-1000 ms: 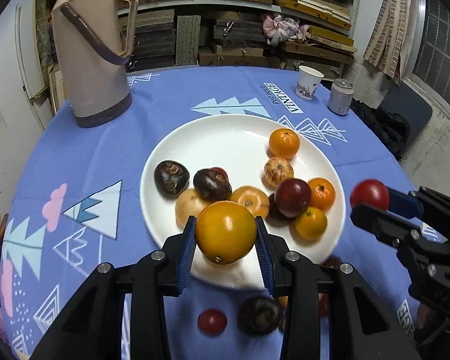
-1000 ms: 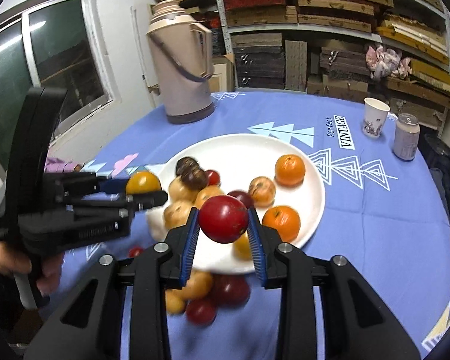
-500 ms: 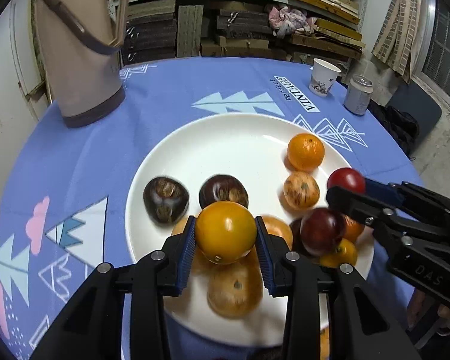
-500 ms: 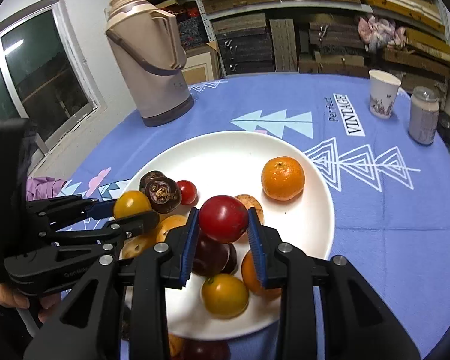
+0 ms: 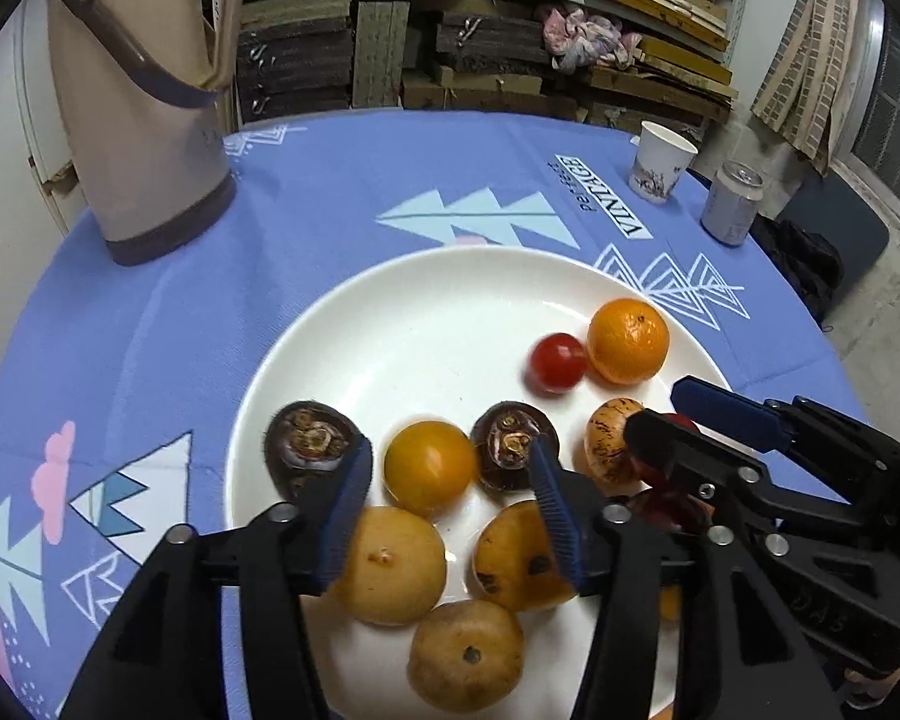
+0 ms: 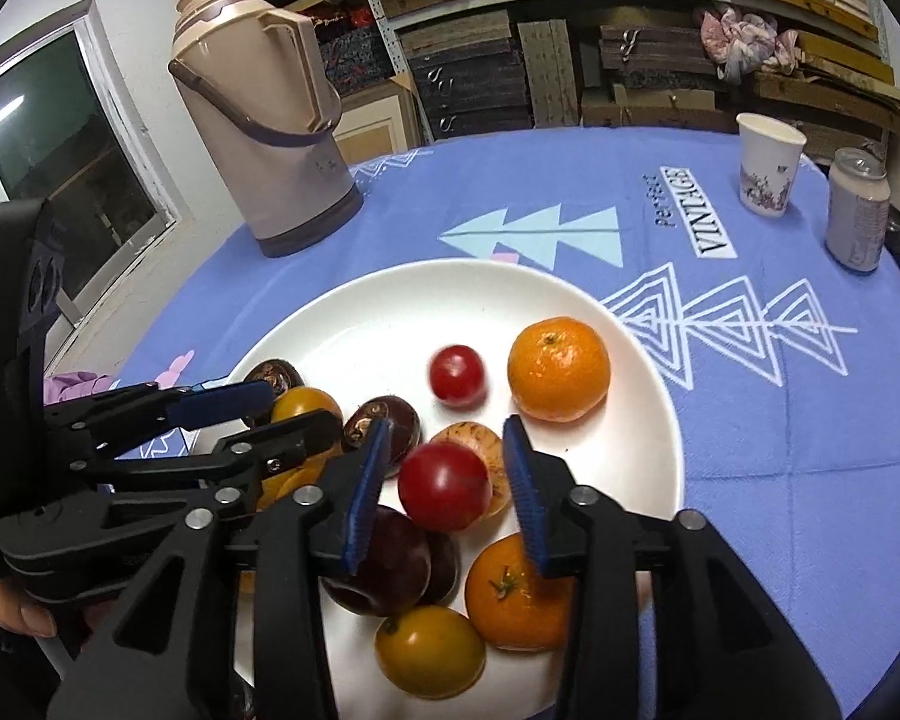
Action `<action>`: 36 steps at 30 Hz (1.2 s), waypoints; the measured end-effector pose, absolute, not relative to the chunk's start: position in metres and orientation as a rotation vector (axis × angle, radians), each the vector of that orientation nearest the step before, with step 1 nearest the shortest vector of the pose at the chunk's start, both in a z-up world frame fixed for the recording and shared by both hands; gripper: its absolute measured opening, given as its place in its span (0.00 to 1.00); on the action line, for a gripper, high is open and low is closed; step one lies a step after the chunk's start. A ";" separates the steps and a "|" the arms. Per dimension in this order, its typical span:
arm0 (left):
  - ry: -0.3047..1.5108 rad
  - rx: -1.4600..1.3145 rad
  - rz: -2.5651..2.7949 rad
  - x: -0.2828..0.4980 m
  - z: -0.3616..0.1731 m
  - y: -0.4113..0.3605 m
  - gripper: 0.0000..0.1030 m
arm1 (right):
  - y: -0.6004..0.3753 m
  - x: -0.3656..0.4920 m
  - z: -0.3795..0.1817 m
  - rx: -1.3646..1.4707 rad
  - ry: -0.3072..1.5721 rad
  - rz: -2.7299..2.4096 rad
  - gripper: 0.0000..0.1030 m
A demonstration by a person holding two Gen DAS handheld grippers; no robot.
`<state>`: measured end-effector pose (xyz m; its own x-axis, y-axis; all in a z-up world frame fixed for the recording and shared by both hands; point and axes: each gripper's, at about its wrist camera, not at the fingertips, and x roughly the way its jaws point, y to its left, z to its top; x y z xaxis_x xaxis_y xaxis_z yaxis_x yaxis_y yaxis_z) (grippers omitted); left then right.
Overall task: Organize fruits
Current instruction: 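Carry both tomatoes over the plate and open both grippers, then withdraw both grippers from the plate toward the remaining fruits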
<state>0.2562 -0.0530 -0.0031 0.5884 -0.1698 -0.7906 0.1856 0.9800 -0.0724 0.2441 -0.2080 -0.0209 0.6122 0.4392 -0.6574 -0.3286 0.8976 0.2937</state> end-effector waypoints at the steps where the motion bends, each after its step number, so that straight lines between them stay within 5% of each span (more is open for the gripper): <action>1: 0.915 0.016 -0.209 0.255 -0.001 -0.052 0.58 | -0.209 0.242 -0.018 0.153 0.791 0.444 0.41; 10: 0.885 0.035 -0.211 0.230 0.017 -0.054 0.60 | -0.217 0.211 0.000 0.137 0.753 0.436 0.44; 19: 0.848 0.047 -0.199 0.187 0.033 -0.049 0.66 | -0.231 0.153 0.014 0.130 0.694 0.409 0.65; 36: 0.904 0.047 -0.159 0.117 0.000 -0.025 0.69 | -0.244 0.073 -0.024 0.117 0.752 0.400 0.80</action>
